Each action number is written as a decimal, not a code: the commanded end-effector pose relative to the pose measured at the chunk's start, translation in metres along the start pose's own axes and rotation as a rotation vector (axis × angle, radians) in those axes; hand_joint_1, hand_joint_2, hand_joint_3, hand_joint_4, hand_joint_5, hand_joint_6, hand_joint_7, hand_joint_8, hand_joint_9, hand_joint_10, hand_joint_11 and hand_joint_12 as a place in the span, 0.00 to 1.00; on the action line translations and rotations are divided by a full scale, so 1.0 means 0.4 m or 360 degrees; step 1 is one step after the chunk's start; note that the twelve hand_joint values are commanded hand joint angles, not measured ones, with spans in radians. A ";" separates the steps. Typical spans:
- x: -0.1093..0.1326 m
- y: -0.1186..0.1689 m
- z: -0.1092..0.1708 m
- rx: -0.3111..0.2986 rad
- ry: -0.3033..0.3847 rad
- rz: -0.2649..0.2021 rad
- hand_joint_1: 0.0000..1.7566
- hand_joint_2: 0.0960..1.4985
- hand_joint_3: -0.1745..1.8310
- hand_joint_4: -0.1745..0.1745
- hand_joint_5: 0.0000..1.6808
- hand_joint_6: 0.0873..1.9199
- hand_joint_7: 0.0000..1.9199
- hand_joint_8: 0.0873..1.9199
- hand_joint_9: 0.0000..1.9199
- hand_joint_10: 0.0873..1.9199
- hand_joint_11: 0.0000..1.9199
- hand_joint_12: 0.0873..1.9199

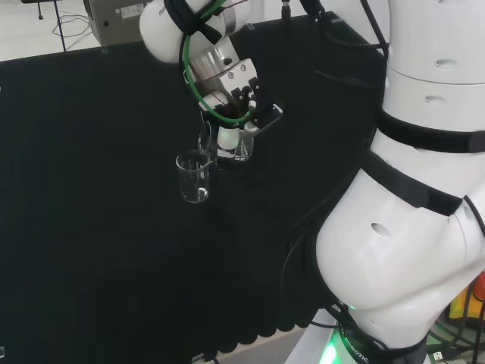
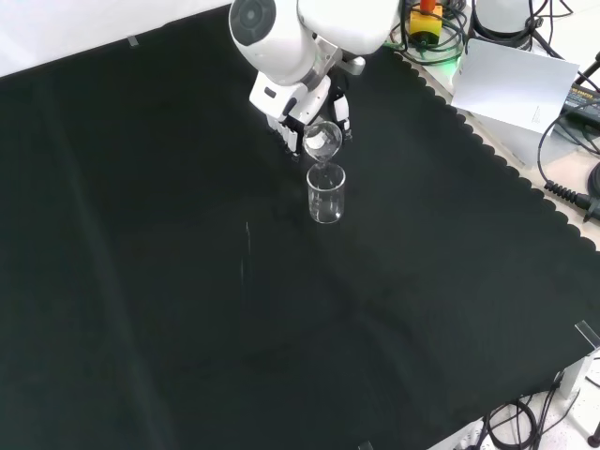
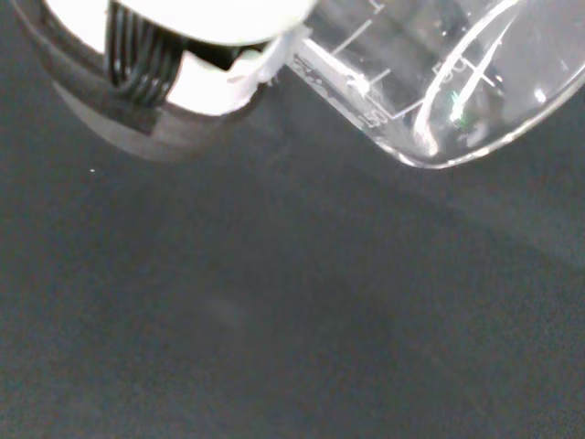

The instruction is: Pour the water from the handheld beaker into the one on the table.

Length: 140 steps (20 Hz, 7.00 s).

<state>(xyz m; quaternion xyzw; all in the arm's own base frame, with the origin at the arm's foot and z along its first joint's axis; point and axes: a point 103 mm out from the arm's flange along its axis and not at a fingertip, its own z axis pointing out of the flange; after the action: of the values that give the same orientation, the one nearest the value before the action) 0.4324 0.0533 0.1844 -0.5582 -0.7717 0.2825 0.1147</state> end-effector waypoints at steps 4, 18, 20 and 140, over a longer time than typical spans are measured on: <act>0.008 0.004 -0.014 0.0018 -0.0100 0.0035 0.75 0.65 0.00 0.00 0.91 0.00 0.82 0.00 0.90 0.00 0.76 0.32; 0.003 -0.010 -0.034 0.0039 -0.0130 0.0090 0.75 0.65 0.00 0.00 0.91 0.00 0.82 0.00 0.90 0.00 0.76 0.32; -0.018 -0.016 -0.029 0.0042 -0.0129 0.0091 0.75 0.65 0.00 0.00 0.91 0.00 0.82 0.00 0.90 0.00 0.76 0.32; 0.088 0.012 -0.101 0.0495 -0.0451 0.0236 0.75 0.65 0.00 0.00 0.91 0.00 0.82 0.00 0.91 0.00 0.78 0.30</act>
<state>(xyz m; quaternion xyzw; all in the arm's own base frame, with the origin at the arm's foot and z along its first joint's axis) 0.4443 0.1046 0.2097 -0.5447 -0.6862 0.4782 0.0623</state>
